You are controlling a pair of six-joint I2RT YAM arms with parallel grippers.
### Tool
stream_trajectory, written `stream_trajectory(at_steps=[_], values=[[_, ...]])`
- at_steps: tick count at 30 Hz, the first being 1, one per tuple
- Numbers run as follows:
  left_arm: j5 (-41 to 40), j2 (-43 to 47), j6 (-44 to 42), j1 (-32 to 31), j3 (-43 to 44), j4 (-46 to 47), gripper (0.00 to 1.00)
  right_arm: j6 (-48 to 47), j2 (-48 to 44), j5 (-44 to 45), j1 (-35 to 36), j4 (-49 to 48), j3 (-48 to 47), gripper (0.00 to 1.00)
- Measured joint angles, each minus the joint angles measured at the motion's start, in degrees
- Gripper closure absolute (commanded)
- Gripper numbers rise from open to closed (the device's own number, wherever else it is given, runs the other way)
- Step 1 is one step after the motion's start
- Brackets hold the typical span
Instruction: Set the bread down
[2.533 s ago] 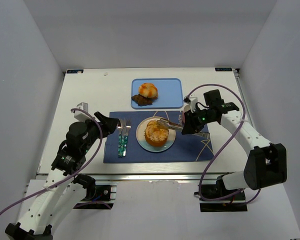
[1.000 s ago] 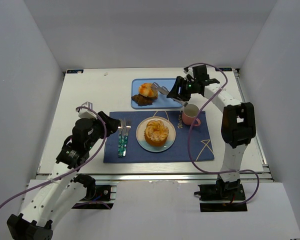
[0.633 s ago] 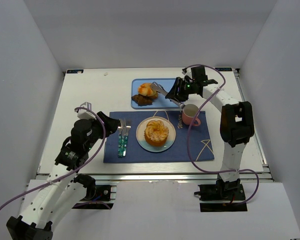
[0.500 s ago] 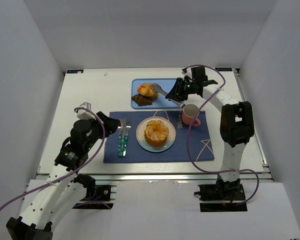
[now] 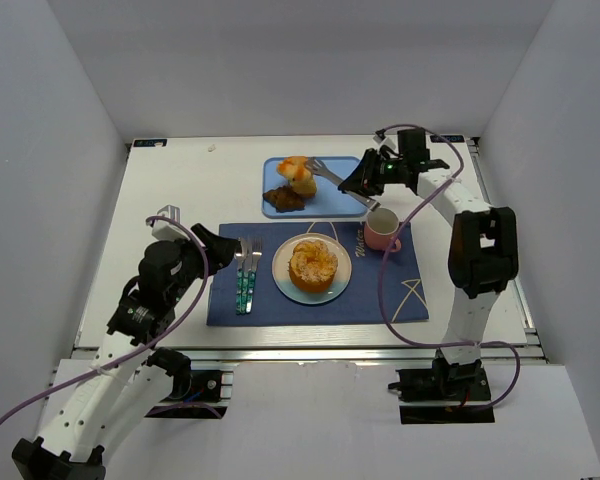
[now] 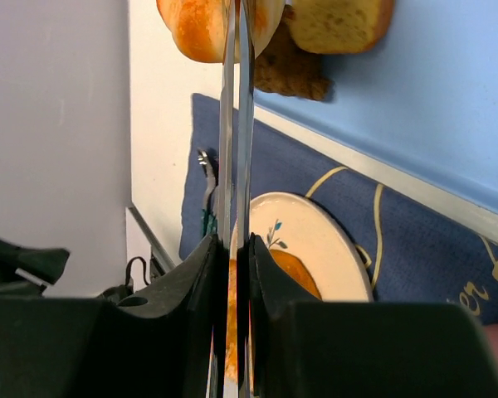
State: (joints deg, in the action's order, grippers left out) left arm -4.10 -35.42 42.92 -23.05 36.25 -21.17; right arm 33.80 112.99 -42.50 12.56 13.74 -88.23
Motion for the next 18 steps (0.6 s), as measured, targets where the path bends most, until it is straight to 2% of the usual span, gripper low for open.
stream_trajectory(at_steps=[3, 6, 14, 18], values=[[0.0, 0.2, 0.0, 0.0, 0.0, -0.2, 0.31, -2.9, -3.6, -1.6, -0.8, 1.2, 0.0, 0.99], [-0.2, 0.5, 0.0, 0.0, 0.0, -0.5, 0.31, -9.6, -9.4, -2.7, -0.9, 3.9, 1.5, 0.99], [-0.9, 2.6, 0.0, 0.0, 0.0, -1.1, 0.31, -45.4, -28.3, -3.5, -0.7, 23.3, 13.4, 1.0], [-0.9, 3.2, 0.0, 0.0, 0.0, -1.1, 0.31, -56.0, -36.2, -1.0, -0.6, 30.5, 22.8, 1.0]])
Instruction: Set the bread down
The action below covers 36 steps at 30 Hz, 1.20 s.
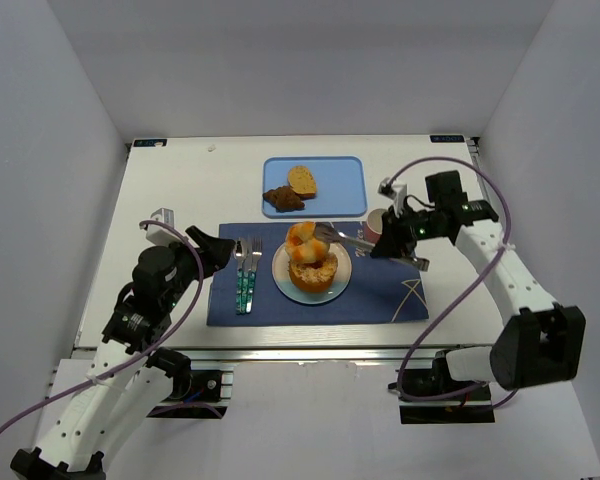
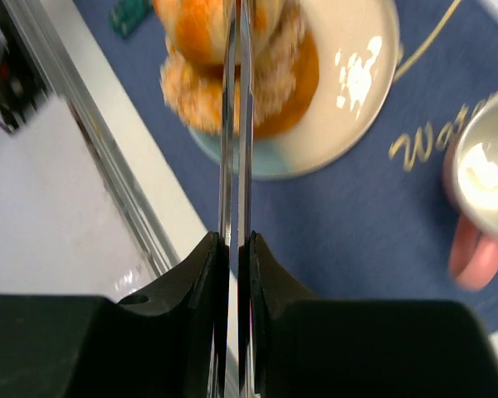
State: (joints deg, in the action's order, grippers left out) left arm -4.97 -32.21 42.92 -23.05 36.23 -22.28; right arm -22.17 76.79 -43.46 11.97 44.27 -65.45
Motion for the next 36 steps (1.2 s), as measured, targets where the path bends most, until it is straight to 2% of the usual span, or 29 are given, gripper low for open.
stream_trajectory(at_steps=[2, 4, 8, 9, 11, 14, 30, 34, 36], values=[[0.0, 0.0, 0.0, 0.0, -0.1, 0.0, 0.31, -2.8, -3.3, 1.4, 0.0, 1.4, 3.3, 0.99], [0.0, 0.1, 0.0, 0.0, -0.2, 0.0, 0.31, -4.9, -6.0, 2.4, 0.0, 2.4, 5.1, 0.92], [0.1, 0.0, 0.0, 0.0, -0.6, 0.5, 0.31, -7.3, -8.5, 3.7, 0.0, 2.7, 6.9, 0.7], [0.1, 0.0, 0.0, 0.0, -0.7, 0.6, 0.31, -7.9, -8.5, 4.0, 0.1, 2.7, 7.2, 0.62], [0.1, -0.1, 0.0, 0.0, -1.0, 0.7, 0.31, -8.6, -8.3, 4.7, 0.0, 2.9, 7.6, 0.53], [0.1, -0.2, 0.0, 0.0, -1.0, 0.9, 0.31, -9.3, -8.0, 5.0, 0.0, 2.9, 7.9, 0.46], [0.0, 0.4, 0.0, 0.0, -1.1, 0.8, 0.3, -4.2, -8.0, 3.4, 0.0, 0.6, 7.9, 0.45], [0.0, 0.9, 0.0, 0.0, -1.1, 0.8, 0.3, -3.2, -8.1, 2.3, 0.0, -0.4, 7.8, 0.48], [0.0, 1.1, 0.0, 0.0, -1.1, 0.8, 0.31, -2.7, -8.2, 2.0, 0.0, -0.9, 7.8, 0.53]])
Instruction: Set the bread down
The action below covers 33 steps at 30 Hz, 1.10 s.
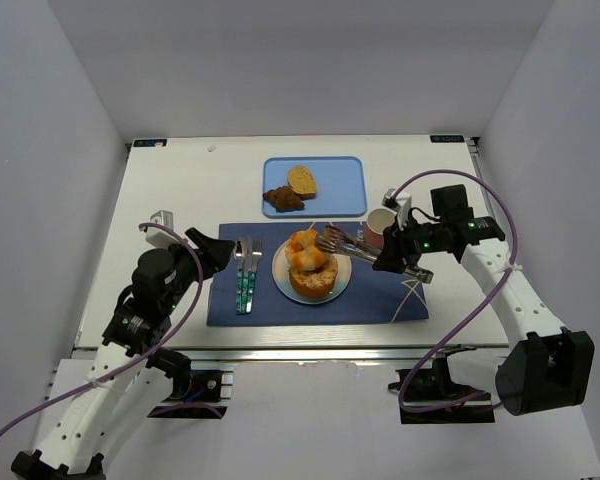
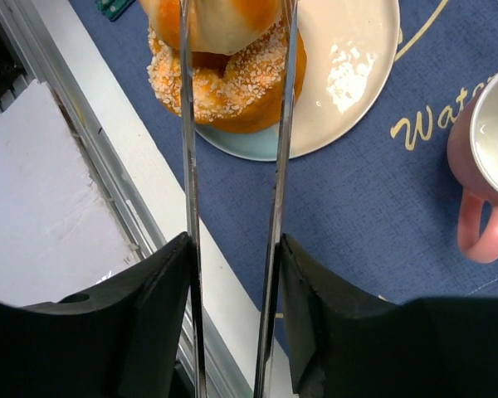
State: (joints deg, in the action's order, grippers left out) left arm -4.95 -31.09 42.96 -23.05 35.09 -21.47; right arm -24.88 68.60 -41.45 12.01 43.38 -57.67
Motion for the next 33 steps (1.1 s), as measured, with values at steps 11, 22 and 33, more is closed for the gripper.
stream_trajectory(at_steps=[11, 22, 33], values=[[0.0, 0.4, 0.0, 0.0, 0.0, -0.7, 0.3, 1.3, 0.0, -2.2, 0.0, 0.0, -0.4, 0.85], [0.0, 0.4, 0.0, 0.0, 0.0, -0.8, 0.3, 4.8, -4.0, -6.4, -1.2, -0.4, -1.5, 0.88], [0.0, 0.0, 0.2, 0.0, -0.3, -0.3, 0.3, 4.7, -12.6, -6.4, -1.5, -0.9, 3.7, 0.85]])
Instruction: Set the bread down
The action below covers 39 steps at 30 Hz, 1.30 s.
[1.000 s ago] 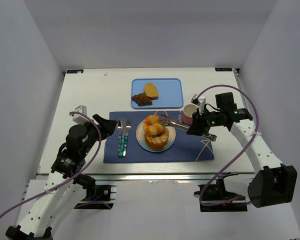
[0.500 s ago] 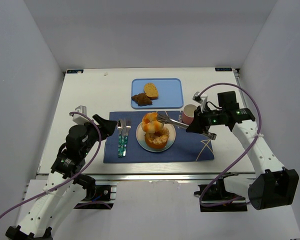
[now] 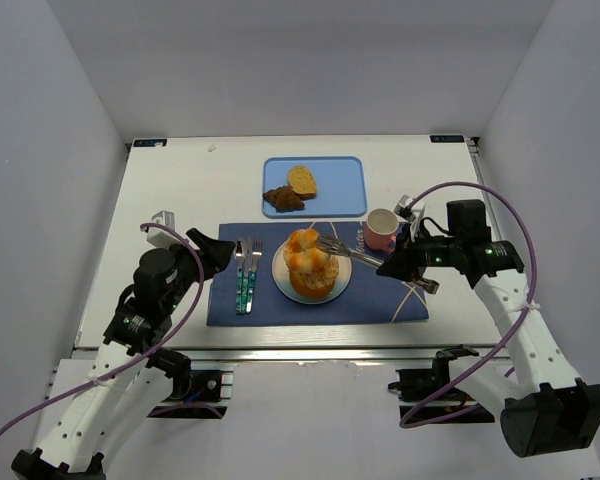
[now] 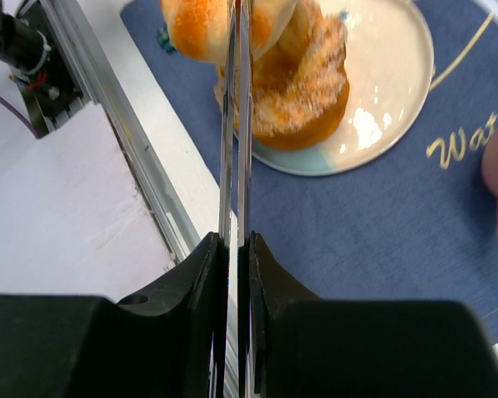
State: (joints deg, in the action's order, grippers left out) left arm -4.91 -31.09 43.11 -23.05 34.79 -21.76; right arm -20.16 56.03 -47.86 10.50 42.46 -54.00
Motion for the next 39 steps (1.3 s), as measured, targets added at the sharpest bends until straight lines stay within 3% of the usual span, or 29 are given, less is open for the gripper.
stream_trajectory(at_steps=[6, 10, 13, 39], values=[[0.0, -1.5, 0.0, 0.0, -0.2, 0.4, 0.3, -1.4, 1.9, 2.3, 0.0, 0.6, 1.9, 0.77], [0.0, -1.6, 0.0, 0.0, -0.2, 0.4, 0.3, -2.3, 2.2, 3.3, 0.0, 0.7, 2.5, 0.54], [0.0, -1.4, 0.0, 0.0, -0.3, 0.4, 0.3, -3.0, 2.1, 4.0, 0.0, 0.7, 2.6, 0.47], [0.0, 0.0, 0.0, 0.0, -0.6, 0.7, 0.3, 1.2, -0.3, 5.4, -0.9, -2.0, 1.9, 0.44]])
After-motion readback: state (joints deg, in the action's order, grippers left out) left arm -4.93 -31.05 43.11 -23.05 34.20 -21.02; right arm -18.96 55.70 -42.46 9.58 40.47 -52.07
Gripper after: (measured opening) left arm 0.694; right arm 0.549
